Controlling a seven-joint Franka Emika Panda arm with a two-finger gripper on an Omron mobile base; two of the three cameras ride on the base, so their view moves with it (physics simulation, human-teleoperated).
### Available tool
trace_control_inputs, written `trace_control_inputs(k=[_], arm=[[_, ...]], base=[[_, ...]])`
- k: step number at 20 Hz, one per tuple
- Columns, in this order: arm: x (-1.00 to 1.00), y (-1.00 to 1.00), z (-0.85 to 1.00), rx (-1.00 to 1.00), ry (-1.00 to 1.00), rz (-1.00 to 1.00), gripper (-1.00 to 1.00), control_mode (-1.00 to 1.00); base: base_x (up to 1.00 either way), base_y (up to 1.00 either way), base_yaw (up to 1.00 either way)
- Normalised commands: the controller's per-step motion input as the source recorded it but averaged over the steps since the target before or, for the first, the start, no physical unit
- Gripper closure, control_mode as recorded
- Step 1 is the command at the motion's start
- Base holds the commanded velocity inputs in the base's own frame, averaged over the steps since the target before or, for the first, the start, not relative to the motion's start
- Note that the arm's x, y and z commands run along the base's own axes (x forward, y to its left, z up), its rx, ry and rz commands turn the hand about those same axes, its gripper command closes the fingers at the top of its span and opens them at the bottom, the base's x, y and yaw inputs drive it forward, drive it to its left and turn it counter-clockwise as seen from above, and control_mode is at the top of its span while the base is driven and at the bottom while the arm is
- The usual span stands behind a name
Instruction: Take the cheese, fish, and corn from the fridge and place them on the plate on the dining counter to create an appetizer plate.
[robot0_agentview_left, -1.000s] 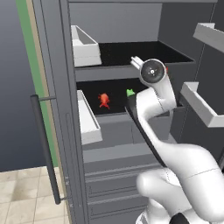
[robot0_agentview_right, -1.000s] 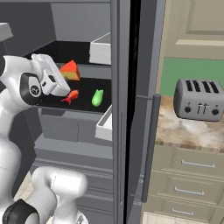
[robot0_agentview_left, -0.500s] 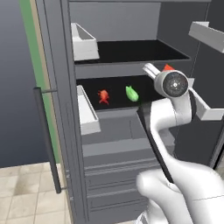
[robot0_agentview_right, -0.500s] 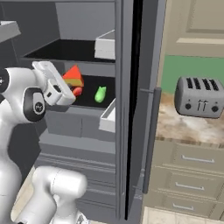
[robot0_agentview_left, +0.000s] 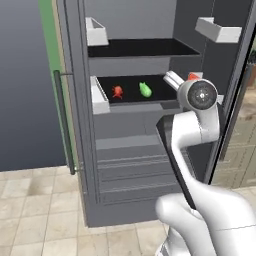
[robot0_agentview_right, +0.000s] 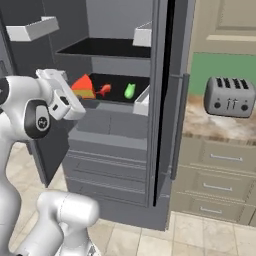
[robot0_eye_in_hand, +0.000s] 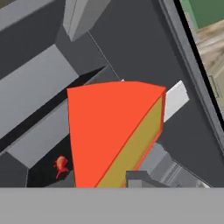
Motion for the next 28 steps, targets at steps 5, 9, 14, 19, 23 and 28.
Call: trace_control_inputs(k=[5,9,14,19,23,28], arm=[[0.00,0.00,0.00,0.00,0.00,0.00,1.00,1.00],[0.00,0.00,0.00,0.00,0.00,0.00,1.00,1.00],[0.00,0.00,0.00,0.00,0.00,0.00,1.00,1.00],[0.00,0.00,0.00,0.00,0.00,0.00,1.00,1.00],[0.00,0.00,0.00,0.00,0.00,0.00,1.00,1.00],[0.00,0.00,0.00,0.00,0.00,0.00,1.00,1.00]], base=[[-0.75,0.14,0.09],[-0.75,0.18,0.14],[-0.49,0.11,0.33],[-0.16,0.15,0.48],[-0.29,0.11,0.50],[-0.53,0.00,0.49]])
